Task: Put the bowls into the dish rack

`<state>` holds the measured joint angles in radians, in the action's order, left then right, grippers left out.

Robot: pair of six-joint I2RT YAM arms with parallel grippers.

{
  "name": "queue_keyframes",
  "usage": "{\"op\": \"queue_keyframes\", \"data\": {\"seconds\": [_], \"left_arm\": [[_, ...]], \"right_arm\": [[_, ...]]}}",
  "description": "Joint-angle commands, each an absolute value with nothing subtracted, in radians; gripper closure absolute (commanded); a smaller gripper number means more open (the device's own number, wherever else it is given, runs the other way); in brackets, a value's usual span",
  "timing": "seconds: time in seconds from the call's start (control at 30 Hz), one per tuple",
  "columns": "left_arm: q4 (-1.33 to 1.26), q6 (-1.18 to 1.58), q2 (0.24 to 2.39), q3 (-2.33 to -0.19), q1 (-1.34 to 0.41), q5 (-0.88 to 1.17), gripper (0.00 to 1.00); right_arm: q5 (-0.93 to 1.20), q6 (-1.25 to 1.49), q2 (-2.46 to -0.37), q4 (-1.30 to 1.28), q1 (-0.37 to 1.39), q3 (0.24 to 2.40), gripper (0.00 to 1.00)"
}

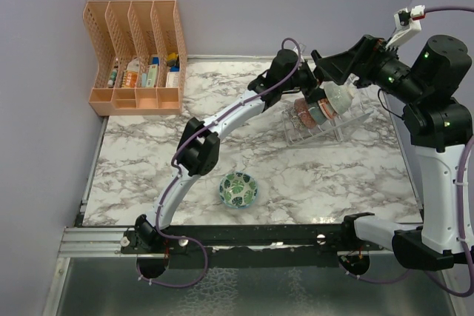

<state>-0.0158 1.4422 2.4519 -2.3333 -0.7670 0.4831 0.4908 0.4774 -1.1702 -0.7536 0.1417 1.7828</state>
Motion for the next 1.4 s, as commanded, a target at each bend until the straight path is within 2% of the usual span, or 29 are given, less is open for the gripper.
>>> {"op": "queue_keyframes", "data": {"seconds": [0.0, 0.27, 0.43, 0.7, 0.83, 1.0, 1.13, 1.37], "left_arm": [[0.085, 1.367, 2.392, -2.357, -0.763, 0.483, 0.01], [0.080, 1.331, 2.322, -2.235, -0.748, 0.478, 0.01], [0.137, 1.269, 2.290, -2.243, -0.744, 0.457, 0.01], [0.225, 1.129, 2.142, -2.150, -0.722, 0.395, 0.01], [0.261, 0.982, 2.000, -2.002, -0.721, 0.369, 0.01], [0.268, 0.858, 1.766, -1.694, -0.710, 0.312, 0.01], [0.338, 0.751, 1.605, -1.481, -0.723, 0.266, 0.09], [0.588, 0.585, 1.469, -1.313, -0.901, 0.057, 0.13]], "right_arm": [[0.504, 0.483, -1.152, -0.721, 0.135, 1.781, 0.00], [0.503, 0.483, -1.144, -0.721, 0.134, 1.774, 0.00], [0.499, 0.486, -1.135, -0.717, 0.135, 1.763, 0.00], [0.487, 0.492, -1.125, -0.713, 0.135, 1.766, 0.00], [0.487, 0.495, -1.139, -0.722, 0.135, 1.810, 0.00], [0.472, 0.506, -1.152, -0.722, 0.135, 1.872, 0.00], [0.449, 0.530, -1.172, -0.716, 0.135, 1.945, 0.00], [0.465, 0.568, -1.214, -0.713, 0.135, 1.989, 0.00]]}}
